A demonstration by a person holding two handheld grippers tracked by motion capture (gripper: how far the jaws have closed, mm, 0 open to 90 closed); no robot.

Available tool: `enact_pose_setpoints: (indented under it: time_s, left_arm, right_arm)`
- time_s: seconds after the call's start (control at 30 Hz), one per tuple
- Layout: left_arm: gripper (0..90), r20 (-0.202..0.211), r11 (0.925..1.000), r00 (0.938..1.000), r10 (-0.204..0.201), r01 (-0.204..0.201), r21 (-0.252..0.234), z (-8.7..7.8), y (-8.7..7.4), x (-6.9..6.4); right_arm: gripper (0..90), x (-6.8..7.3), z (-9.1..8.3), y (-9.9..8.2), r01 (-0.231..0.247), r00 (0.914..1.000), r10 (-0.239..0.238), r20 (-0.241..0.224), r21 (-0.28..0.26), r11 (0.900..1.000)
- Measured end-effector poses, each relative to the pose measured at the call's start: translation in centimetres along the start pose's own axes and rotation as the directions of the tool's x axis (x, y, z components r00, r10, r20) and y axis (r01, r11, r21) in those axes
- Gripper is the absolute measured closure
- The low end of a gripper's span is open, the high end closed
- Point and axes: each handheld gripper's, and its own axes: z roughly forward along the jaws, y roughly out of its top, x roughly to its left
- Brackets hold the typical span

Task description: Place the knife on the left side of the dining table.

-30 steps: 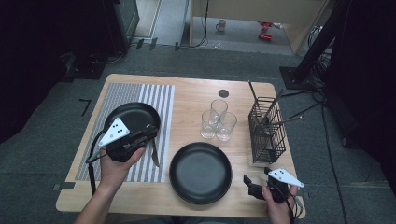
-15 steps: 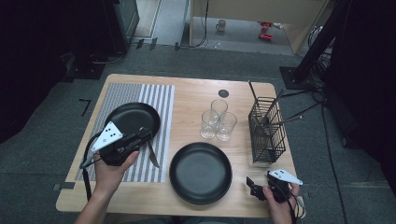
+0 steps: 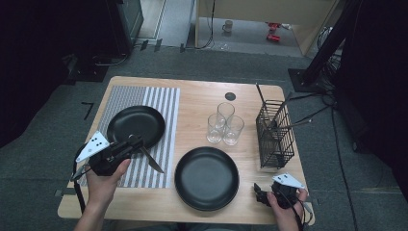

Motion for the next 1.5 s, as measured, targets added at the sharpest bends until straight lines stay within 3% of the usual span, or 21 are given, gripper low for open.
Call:
enact_pose_setpoints:
  time_s: [0.17,0.57,0.73,0.83,1.0,1.2,1.3,1.4,1.5]
  left_arm:
    - [83.2,-0.015,0.997,0.9974,-0.07,0.07,-0.035,-0.8,-1.0,1.6]
    - [80.1,-0.073,0.9916,0.9906,-0.115,0.111,-0.068,-2.1,-2.7,3.4]
    - [77.8,-0.104,0.9856,0.981,-0.164,0.159,-0.059,-2.6,-3.5,4.8]
    - [76.6,-0.111,0.9848,0.979,-0.171,0.166,-0.051,-2.9,-3.9,5.3]
    - [74.6,-0.136,0.9785,0.9692,-0.205,0.2,-0.049,-3.5,-4.7,6.1]
    - [72.5,-0.164,0.9658,0.9518,-0.259,0.253,-0.056,-4.0,-5.9,6.9]
    - [72.2,-0.171,0.9556,0.9403,-0.294,0.287,-0.068,-4.2,-6.4,7.1]
    - [71.5,-0.176,0.9535,0.9372,-0.301,0.295,-0.062,-4.4,-6.8,7.3]
    - [70.1,-0.183,0.9555,0.9379,-0.295,0.289,-0.057,-4.4,-7.2,7.6]
  right_arm:
    - [5.1,0.0,0.0,0.0,0.001,1.0,-0.001,0.0,0.0,1.0]
    - [5.1,0.0,0.0,0.0,0.001,1.0,-0.001,0.001,-0.001,1.0]
    - [5.2,0.0,0.0,0.0,0.002,1.0,-0.002,0.001,-0.001,1.0]
    - [5.2,0.0,0.0,0.0,0.002,1.0,-0.002,0.0,-0.001,1.0]
    - [5.2,0.0,0.0,0.0,0.002,1.0,-0.002,0.0,-0.001,1.0]
    - [5.2,0.0,0.0,0.0,0.002,1.0,-0.002,0.0,-0.001,1.0]
    - [5.2,0.0,0.0,0.0,0.002,1.0,-0.002,0.0,-0.001,1.0]
    - [5.2,0.0,0.0,0.0,0.001,1.0,-0.001,0.0,-0.001,1.0]
    - [5.2,0.0,0.0,0.0,0.001,1.0,-0.001,0.0,-0.001,1.0]
